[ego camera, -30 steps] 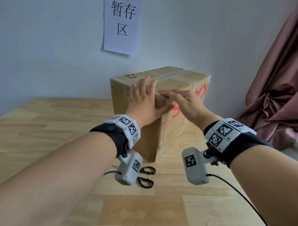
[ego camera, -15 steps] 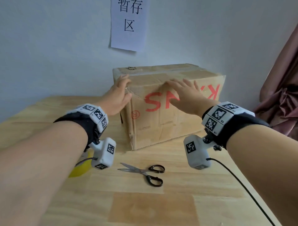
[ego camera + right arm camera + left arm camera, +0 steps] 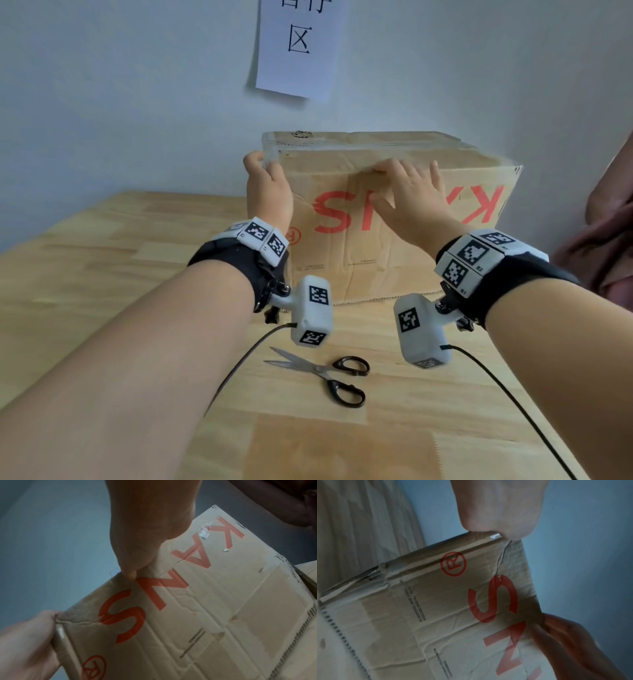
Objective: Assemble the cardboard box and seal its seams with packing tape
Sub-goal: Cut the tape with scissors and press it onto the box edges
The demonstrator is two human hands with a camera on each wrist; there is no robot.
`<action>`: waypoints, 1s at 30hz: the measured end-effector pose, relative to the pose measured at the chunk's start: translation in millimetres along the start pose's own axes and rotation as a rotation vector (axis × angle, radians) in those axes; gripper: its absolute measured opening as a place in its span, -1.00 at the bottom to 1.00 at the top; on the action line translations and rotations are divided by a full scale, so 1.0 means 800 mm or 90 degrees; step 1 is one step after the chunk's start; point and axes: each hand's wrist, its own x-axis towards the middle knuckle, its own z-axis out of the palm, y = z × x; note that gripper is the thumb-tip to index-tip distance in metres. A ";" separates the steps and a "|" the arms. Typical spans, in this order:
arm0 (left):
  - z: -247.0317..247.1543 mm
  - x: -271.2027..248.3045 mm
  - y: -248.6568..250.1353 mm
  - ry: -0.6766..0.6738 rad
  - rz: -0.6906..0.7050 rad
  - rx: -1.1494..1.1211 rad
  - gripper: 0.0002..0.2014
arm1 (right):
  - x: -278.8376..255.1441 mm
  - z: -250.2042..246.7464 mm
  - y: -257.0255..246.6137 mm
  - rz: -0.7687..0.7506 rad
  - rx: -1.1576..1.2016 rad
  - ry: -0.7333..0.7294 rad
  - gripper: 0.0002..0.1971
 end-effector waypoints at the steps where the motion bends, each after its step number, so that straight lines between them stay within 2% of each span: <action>1: -0.003 0.006 -0.002 -0.002 0.006 0.007 -0.66 | 0.000 0.000 0.005 -0.011 -0.021 -0.006 -0.55; 3: -0.011 0.019 -0.008 -0.012 0.012 0.027 -0.64 | 0.001 -0.002 0.022 0.006 -0.059 -0.014 -0.48; 6: -0.028 0.042 -0.021 -0.051 -0.006 0.049 -0.62 | -0.002 -0.011 0.057 0.101 -0.118 -0.025 -0.34; 9: -0.033 0.059 -0.025 -0.064 0.032 0.095 -0.63 | -0.006 -0.022 0.070 0.124 -0.142 -0.029 -0.29; 11: -0.024 0.058 -0.022 -0.021 0.074 0.194 -0.65 | -0.005 -0.024 0.063 0.125 -0.145 -0.021 -0.33; 13: -0.010 0.042 -0.011 -0.008 0.137 0.374 -0.62 | -0.007 -0.021 0.046 0.131 -0.150 -0.008 -0.36; 15: 0.004 0.015 0.008 -0.084 0.228 0.509 -0.56 | -0.010 -0.012 0.024 0.134 -0.155 0.008 -0.36; 17: 0.021 -0.012 0.023 -0.195 0.318 0.544 -0.52 | -0.010 -0.004 0.001 0.129 -0.156 0.022 -0.36; 18: 0.029 -0.024 0.026 -0.242 0.334 0.555 -0.51 | -0.008 -0.003 -0.007 0.121 -0.152 0.022 -0.37; 22: 0.035 -0.031 0.020 -0.304 0.322 0.578 -0.47 | -0.001 -0.024 0.002 0.101 -0.151 -0.013 -0.41; 25: 0.026 -0.017 0.023 -0.343 0.325 0.566 -0.46 | -0.012 -0.042 0.036 0.173 -0.149 -0.058 -0.38; 28: 0.020 -0.017 0.027 -0.362 0.319 0.584 -0.43 | -0.031 -0.047 0.062 0.200 0.041 -0.061 -0.41; 30: 0.018 -0.028 0.032 -0.341 0.296 0.629 -0.41 | -0.037 -0.046 0.065 0.188 0.086 -0.032 -0.45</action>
